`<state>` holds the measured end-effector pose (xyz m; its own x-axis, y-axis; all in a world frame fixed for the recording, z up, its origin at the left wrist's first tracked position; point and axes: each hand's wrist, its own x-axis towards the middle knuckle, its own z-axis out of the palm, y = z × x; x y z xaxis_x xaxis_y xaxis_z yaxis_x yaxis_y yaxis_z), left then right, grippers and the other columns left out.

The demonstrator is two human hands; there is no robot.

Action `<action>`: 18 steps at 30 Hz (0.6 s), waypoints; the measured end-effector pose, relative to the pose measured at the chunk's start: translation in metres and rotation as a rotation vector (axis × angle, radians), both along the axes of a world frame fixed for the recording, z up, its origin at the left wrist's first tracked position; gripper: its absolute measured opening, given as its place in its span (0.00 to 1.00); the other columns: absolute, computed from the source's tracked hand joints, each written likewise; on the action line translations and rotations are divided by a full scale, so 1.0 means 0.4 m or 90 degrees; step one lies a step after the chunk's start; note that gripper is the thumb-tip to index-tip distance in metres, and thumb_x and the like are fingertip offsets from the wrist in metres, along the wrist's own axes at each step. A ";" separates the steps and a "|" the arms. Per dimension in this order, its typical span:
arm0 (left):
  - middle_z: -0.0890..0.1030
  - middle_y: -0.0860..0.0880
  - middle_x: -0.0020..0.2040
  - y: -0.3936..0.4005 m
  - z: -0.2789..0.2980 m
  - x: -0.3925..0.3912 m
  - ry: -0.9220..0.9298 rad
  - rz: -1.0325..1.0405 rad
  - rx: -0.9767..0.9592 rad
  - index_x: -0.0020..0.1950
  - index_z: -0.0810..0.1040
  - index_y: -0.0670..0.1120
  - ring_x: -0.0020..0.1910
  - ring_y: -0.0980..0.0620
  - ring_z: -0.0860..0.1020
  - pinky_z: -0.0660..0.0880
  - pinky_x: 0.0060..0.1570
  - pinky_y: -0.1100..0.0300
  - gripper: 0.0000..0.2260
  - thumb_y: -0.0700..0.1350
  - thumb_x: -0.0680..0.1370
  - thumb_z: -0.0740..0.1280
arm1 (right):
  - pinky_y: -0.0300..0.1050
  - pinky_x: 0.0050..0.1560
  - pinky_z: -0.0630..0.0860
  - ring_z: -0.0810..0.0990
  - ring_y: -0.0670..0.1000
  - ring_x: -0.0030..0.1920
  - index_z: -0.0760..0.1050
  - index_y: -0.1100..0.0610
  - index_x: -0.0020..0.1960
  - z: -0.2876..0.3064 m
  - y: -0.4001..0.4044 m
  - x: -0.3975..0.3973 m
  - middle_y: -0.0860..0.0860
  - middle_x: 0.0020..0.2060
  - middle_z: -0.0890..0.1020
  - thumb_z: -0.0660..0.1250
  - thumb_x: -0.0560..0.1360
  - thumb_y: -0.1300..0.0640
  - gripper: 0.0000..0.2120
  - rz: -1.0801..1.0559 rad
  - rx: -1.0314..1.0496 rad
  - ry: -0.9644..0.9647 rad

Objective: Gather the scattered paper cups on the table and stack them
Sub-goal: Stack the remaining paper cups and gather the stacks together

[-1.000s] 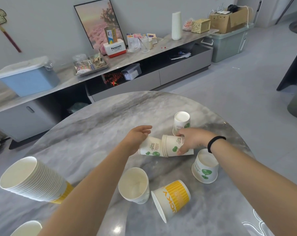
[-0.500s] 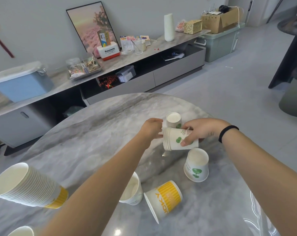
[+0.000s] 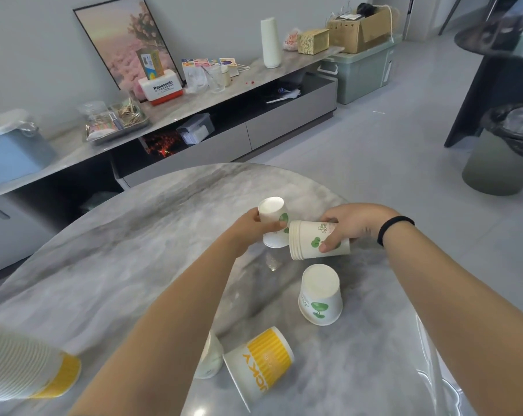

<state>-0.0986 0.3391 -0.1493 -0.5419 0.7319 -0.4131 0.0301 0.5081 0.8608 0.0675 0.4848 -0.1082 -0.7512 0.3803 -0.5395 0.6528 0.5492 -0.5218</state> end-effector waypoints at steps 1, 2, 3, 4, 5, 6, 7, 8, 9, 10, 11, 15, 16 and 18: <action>0.77 0.48 0.63 -0.011 0.013 -0.007 -0.001 0.013 -0.003 0.68 0.70 0.47 0.62 0.46 0.76 0.73 0.53 0.55 0.28 0.48 0.70 0.74 | 0.49 0.61 0.76 0.77 0.53 0.59 0.73 0.52 0.61 0.003 0.000 0.001 0.50 0.58 0.78 0.76 0.67 0.54 0.25 -0.001 -0.002 0.005; 0.77 0.49 0.62 -0.027 0.030 -0.011 0.001 0.032 -0.010 0.68 0.69 0.48 0.61 0.46 0.76 0.74 0.55 0.53 0.27 0.49 0.71 0.74 | 0.50 0.61 0.76 0.77 0.53 0.59 0.72 0.52 0.61 0.008 -0.003 0.002 0.50 0.58 0.78 0.76 0.67 0.54 0.25 -0.001 -0.002 0.013; 0.77 0.49 0.61 -0.052 0.048 -0.016 0.006 0.050 -0.016 0.68 0.70 0.50 0.60 0.47 0.76 0.75 0.56 0.51 0.26 0.50 0.71 0.73 | 0.49 0.61 0.76 0.77 0.53 0.59 0.72 0.53 0.62 0.017 -0.012 0.002 0.50 0.57 0.78 0.76 0.67 0.55 0.25 0.003 0.000 0.025; 0.78 0.49 0.61 -0.082 0.070 -0.016 0.011 0.057 -0.020 0.67 0.70 0.51 0.59 0.47 0.77 0.76 0.56 0.49 0.25 0.51 0.71 0.72 | 0.49 0.60 0.75 0.77 0.53 0.57 0.72 0.53 0.62 0.026 -0.023 0.001 0.49 0.55 0.78 0.76 0.67 0.55 0.26 0.006 -0.002 0.041; 0.78 0.49 0.60 -0.104 0.084 -0.018 0.016 0.055 -0.024 0.65 0.71 0.51 0.58 0.47 0.78 0.78 0.56 0.49 0.24 0.51 0.72 0.72 | 0.48 0.59 0.75 0.77 0.53 0.56 0.72 0.52 0.63 0.034 -0.029 0.001 0.47 0.53 0.77 0.76 0.67 0.55 0.26 0.005 -0.008 0.056; 0.79 0.49 0.60 -0.132 0.102 -0.016 0.025 0.045 -0.029 0.64 0.72 0.52 0.57 0.48 0.78 0.78 0.55 0.48 0.22 0.52 0.72 0.72 | 0.48 0.59 0.75 0.77 0.52 0.55 0.72 0.52 0.63 0.044 -0.039 0.001 0.46 0.51 0.77 0.76 0.67 0.55 0.27 0.009 -0.012 0.073; 0.80 0.49 0.59 -0.171 0.124 -0.012 0.034 0.029 -0.036 0.63 0.73 0.52 0.56 0.48 0.79 0.79 0.55 0.48 0.21 0.51 0.72 0.71 | 0.48 0.59 0.74 0.77 0.53 0.56 0.71 0.52 0.64 0.060 -0.057 0.000 0.46 0.51 0.77 0.76 0.66 0.54 0.28 0.018 -0.009 0.091; 0.81 0.49 0.57 -0.201 0.142 -0.006 0.038 0.007 -0.045 0.62 0.74 0.52 0.55 0.48 0.80 0.79 0.55 0.49 0.19 0.50 0.72 0.71 | 0.47 0.59 0.73 0.77 0.53 0.56 0.71 0.52 0.64 0.072 -0.071 0.001 0.47 0.52 0.77 0.77 0.66 0.54 0.29 0.024 -0.001 0.107; 0.81 0.49 0.56 -0.233 0.162 0.001 0.037 -0.016 -0.052 0.62 0.74 0.52 0.54 0.48 0.80 0.79 0.55 0.49 0.18 0.49 0.73 0.71 | 0.45 0.58 0.72 0.77 0.53 0.56 0.71 0.51 0.64 0.087 -0.089 0.002 0.48 0.54 0.77 0.77 0.66 0.54 0.29 0.029 0.007 0.125; 0.81 0.49 0.55 -0.262 0.182 0.010 0.037 -0.041 -0.060 0.61 0.75 0.52 0.54 0.47 0.80 0.79 0.56 0.49 0.18 0.49 0.73 0.71 | 0.43 0.56 0.72 0.76 0.52 0.56 0.70 0.51 0.64 0.103 -0.107 0.004 0.49 0.55 0.77 0.77 0.66 0.54 0.29 0.037 0.009 0.143; 0.81 0.48 0.55 -0.286 0.201 0.021 0.043 -0.072 -0.063 0.61 0.76 0.53 0.54 0.47 0.80 0.76 0.58 0.48 0.18 0.50 0.72 0.72 | 0.41 0.52 0.72 0.76 0.52 0.55 0.70 0.51 0.64 0.117 -0.125 0.006 0.49 0.55 0.77 0.77 0.66 0.55 0.29 0.049 0.009 0.159; 0.82 0.45 0.59 -0.348 0.272 0.071 0.077 -0.160 -0.069 0.52 0.79 0.65 0.57 0.45 0.79 0.72 0.62 0.47 0.16 0.59 0.65 0.72 | 0.41 0.50 0.75 0.77 0.49 0.52 0.71 0.49 0.62 0.165 -0.218 0.006 0.46 0.52 0.78 0.78 0.65 0.57 0.28 0.115 -0.002 0.218; 0.82 0.45 0.58 -0.357 0.287 0.082 0.092 -0.163 -0.062 0.54 0.79 0.64 0.57 0.46 0.80 0.73 0.60 0.50 0.18 0.60 0.64 0.72 | 0.44 0.52 0.76 0.78 0.49 0.51 0.72 0.48 0.61 0.173 -0.240 0.008 0.45 0.51 0.78 0.78 0.64 0.58 0.28 0.124 -0.008 0.231; 0.82 0.46 0.58 -0.366 0.305 0.094 0.128 -0.136 -0.047 0.61 0.78 0.57 0.57 0.47 0.80 0.74 0.62 0.52 0.29 0.63 0.62 0.71 | 0.44 0.52 0.76 0.78 0.48 0.50 0.71 0.48 0.59 0.174 -0.275 0.016 0.45 0.50 0.78 0.78 0.63 0.60 0.28 0.128 -0.019 0.256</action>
